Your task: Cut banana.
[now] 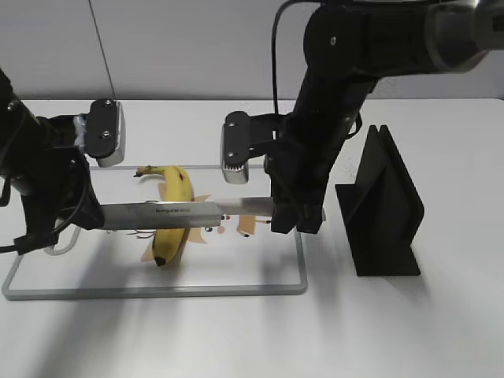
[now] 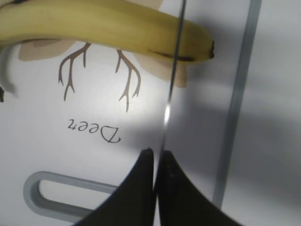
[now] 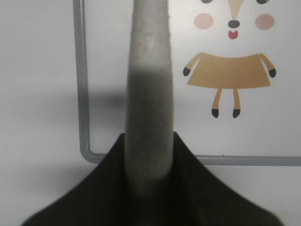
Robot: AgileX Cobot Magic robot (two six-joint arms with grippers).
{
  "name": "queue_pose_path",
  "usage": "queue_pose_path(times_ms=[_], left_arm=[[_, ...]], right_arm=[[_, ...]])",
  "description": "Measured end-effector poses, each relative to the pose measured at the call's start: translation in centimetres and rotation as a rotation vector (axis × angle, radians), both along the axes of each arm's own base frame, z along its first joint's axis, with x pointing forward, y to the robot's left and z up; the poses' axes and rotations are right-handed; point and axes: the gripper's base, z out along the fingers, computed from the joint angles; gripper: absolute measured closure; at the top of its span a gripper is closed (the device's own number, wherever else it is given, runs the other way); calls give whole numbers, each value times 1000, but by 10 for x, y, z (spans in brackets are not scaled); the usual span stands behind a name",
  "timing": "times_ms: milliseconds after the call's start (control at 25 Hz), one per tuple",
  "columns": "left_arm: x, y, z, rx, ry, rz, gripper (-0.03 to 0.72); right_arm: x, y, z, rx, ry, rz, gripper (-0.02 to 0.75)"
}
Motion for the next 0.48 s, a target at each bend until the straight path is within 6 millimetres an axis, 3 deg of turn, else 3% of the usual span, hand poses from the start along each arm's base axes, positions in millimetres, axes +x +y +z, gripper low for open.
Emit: queue_pose_path(times_ms=[480], left_arm=[[1,0,-16,25,61,-1,702]], right_arm=[[-5,1,-2,-4,56,-10,566]])
